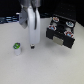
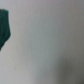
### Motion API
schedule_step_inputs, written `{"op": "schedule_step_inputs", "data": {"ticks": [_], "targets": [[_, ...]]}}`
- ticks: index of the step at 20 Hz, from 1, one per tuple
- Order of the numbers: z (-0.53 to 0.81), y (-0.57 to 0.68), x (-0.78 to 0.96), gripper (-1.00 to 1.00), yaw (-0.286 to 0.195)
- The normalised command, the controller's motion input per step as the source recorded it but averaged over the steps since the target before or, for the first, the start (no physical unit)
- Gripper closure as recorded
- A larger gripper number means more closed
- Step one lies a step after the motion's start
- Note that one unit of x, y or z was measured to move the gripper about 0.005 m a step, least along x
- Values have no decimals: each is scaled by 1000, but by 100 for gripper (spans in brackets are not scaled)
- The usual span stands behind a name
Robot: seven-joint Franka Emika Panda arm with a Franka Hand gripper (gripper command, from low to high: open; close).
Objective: Open the kcup holder, insert the kcup into the holder, and close the kcup holder
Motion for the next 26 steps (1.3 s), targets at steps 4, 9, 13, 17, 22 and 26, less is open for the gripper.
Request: {"op": "schedule_step_inputs", "data": {"ticks": [4, 9, 13, 17, 22, 26], "targets": [[-171, -545, -428, -100, -229], [-353, -544, -378, -100, -231], [-454, -543, -383, -100, -205], [-431, -358, -368, -100, -146], [-347, -37, -225, -100, -146], [-292, -8, -5, -100, -150]]}}
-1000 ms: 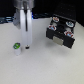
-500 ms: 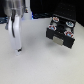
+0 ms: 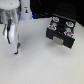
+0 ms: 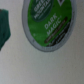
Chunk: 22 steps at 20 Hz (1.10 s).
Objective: Open the kcup holder, insert the kcup into the holder, and close the kcup holder
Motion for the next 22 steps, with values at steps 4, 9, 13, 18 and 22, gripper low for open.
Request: {"op": "schedule_step_inputs", "data": {"ticks": [4, 9, 13, 18, 22], "targets": [[-193, -8, 61, -100, -172], [-199, -4, 43, -100, -187], [-66, 21, -43, 100, -114], [2, 4, 4, 100, -8], [4, 2, 9, 100, -5]]}}
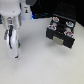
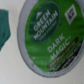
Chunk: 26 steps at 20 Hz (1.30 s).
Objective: Open the kcup holder, insert the kcup into the holder, and close the kcup holder
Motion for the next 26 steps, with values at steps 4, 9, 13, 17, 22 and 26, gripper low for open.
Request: {"op": "schedule_step_inputs", "data": {"ticks": [4, 9, 13, 17, 22, 26], "targets": [[6, 4, 15, 100, -4], [449, 137, 46, 100, -6], [803, 331, 151, 100, 2], [790, 511, 130, 100, 4], [740, 644, 121, 100, 4], [686, 712, 94, 100, 6]]}}
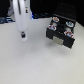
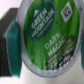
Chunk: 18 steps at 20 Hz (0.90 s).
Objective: Open the kcup holder, insert the kcup into the holder, and close the kcup holder
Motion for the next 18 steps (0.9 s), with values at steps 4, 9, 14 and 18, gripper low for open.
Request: {"op": "schedule_step_inputs", "data": {"ticks": [4, 9, 14, 18], "targets": [[601, 702, 146, 100, 3], [515, 671, 194, 100, 5], [438, 691, 214, 100, 1], [432, 677, 226, 100, 4]]}}
